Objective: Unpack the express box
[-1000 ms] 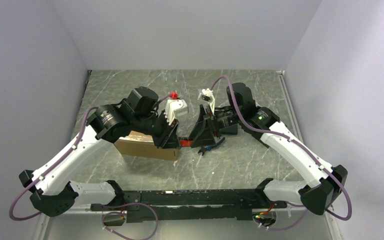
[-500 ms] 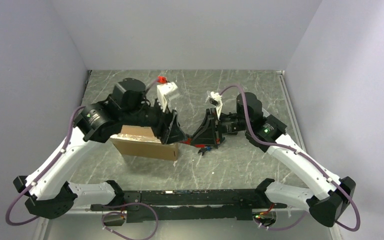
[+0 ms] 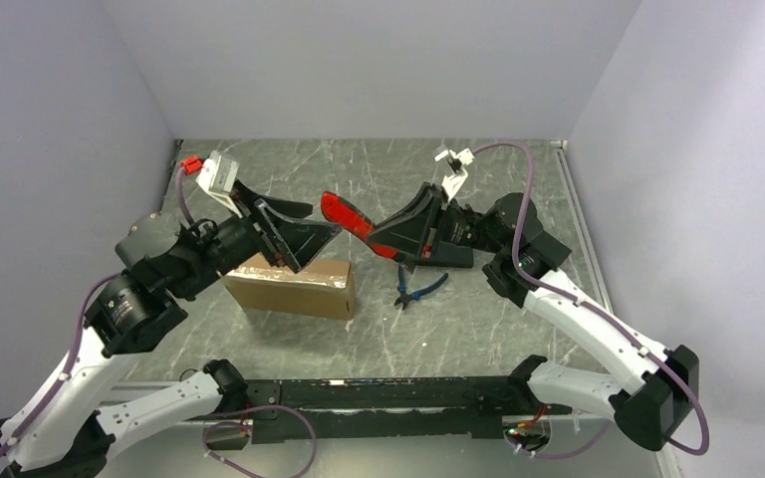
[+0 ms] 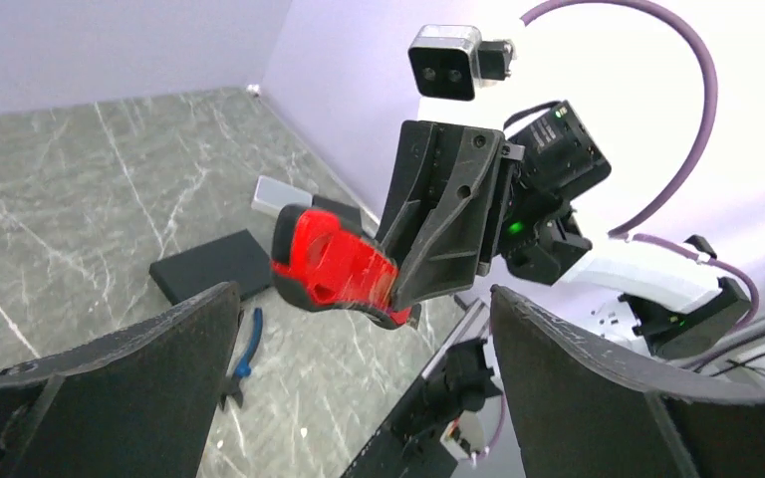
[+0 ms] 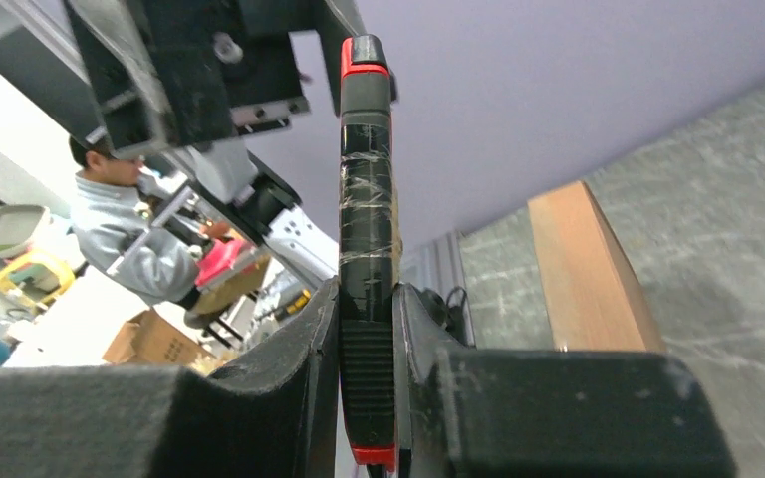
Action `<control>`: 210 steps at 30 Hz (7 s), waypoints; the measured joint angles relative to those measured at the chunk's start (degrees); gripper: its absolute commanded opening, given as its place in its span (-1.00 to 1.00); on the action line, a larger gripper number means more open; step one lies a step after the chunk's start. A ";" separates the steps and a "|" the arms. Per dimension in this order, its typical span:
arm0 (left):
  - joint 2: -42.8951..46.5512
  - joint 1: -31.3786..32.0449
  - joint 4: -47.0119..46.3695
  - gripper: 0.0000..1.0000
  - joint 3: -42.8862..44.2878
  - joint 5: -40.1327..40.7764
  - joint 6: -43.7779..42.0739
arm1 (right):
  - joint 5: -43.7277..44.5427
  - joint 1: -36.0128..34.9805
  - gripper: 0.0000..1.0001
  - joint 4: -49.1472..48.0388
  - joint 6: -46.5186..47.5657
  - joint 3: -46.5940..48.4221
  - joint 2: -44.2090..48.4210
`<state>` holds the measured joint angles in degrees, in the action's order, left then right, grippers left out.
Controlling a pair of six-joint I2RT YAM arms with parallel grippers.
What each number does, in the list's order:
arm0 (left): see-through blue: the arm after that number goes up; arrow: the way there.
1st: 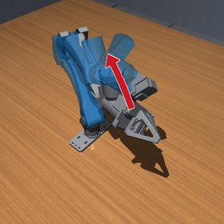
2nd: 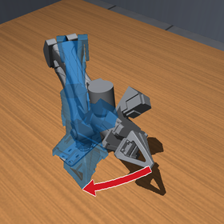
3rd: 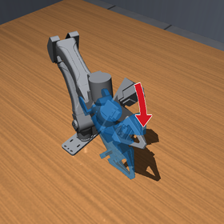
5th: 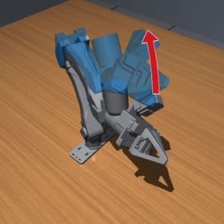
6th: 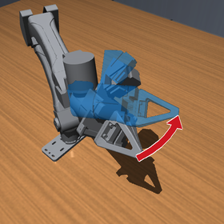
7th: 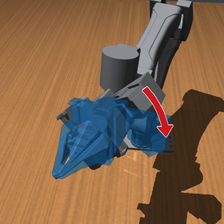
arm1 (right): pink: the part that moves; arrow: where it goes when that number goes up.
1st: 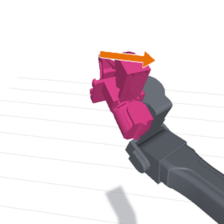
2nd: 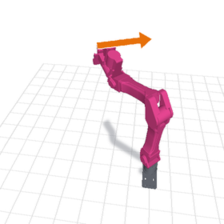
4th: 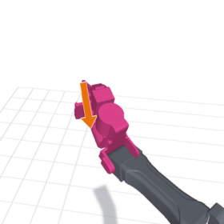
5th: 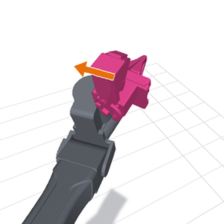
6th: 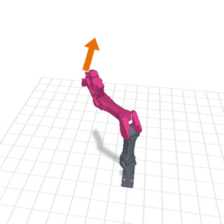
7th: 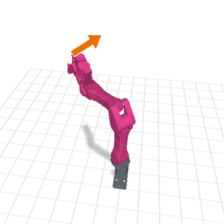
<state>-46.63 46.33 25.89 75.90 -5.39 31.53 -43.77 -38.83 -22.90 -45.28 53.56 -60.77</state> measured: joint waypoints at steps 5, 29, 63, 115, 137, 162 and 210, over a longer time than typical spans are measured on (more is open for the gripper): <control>-0.09 0.00 -6.36 0.99 -3.41 2.40 2.78 | 0.79 0.00 -1.00 -10.75 -7.45 0.07 -3.50; -11.50 -0.02 -20.94 -0.63 -3.56 -1.07 10.23 | 3.06 -0.39 -1.00 -25.20 -16.46 0.48 -8.13; 3.39 0.09 7.02 -1.00 0.15 19.04 -3.15 | 28.22 -4.85 1.00 8.13 33.86 -24.74 2.86; -6.84 1.70 -0.79 -1.00 -1.42 13.42 -12.90 | 19.50 -13.33 0.92 -46.82 49.13 -26.23 -33.53; -9.03 11.52 -32.94 -1.00 -21.40 27.41 -34.91 | 33.97 -13.51 0.13 -56.46 43.98 -25.66 -38.66; -12.22 11.50 -37.11 -1.00 -23.23 28.85 -34.86 | 35.76 -13.51 0.13 -56.59 44.44 -24.37 -40.06; -12.70 11.93 -26.64 -1.00 -23.39 32.59 -30.60 | 35.04 -14.47 0.00 -56.76 45.07 -23.93 -41.18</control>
<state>-59.33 58.26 -0.75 52.51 27.20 0.93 -8.73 -53.30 -79.66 -0.21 29.63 -101.95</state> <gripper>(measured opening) 0.283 0.668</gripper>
